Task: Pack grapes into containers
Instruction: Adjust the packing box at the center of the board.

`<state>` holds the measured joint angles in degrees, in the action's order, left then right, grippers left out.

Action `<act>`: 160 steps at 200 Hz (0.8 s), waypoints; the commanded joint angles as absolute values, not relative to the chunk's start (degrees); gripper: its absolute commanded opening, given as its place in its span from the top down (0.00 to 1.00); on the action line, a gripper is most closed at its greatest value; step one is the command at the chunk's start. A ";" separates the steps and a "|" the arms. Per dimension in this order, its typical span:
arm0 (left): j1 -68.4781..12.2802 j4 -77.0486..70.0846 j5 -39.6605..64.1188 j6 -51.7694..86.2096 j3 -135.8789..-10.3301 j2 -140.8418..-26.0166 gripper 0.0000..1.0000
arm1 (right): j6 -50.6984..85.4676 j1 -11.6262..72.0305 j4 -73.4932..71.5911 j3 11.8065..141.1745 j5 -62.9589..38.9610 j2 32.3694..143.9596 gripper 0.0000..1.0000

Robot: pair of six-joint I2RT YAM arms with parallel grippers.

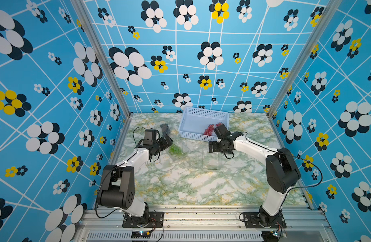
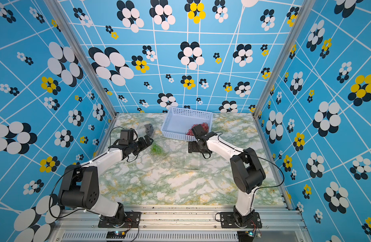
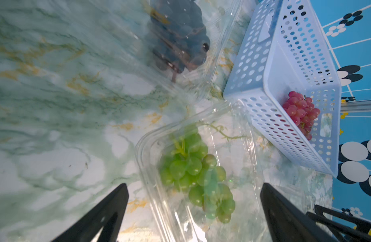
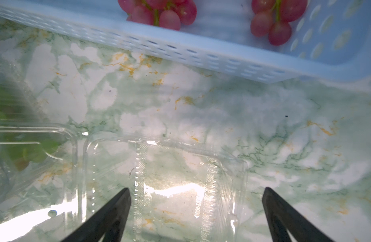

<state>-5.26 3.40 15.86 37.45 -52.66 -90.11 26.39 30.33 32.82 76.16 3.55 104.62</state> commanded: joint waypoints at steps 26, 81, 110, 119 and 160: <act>-5.09 5.39 13.56 33.25 -62.71 -97.93 0.00 | 24.18 29.71 31.85 76.97 1.42 104.25 0.01; -6.88 5.87 13.67 29.57 -67.56 -103.01 0.01 | 23.95 28.15 30.16 76.40 0.02 104.20 0.01; -9.18 4.46 14.65 28.58 -68.12 -104.55 0.00 | 23.91 27.42 29.47 75.37 -0.45 104.14 0.01; -9.92 3.84 15.16 28.40 -68.04 -104.80 0.01 | 23.95 27.26 29.48 74.97 -0.61 103.91 0.01; -12.54 2.98 16.34 27.32 -68.38 -105.60 0.00 | 24.00 27.11 28.46 70.88 -1.27 100.74 0.01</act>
<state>-11.38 3.68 14.55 29.21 -66.74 -104.33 24.62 27.38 28.95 73.47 -0.27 103.92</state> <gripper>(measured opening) 0.995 0.992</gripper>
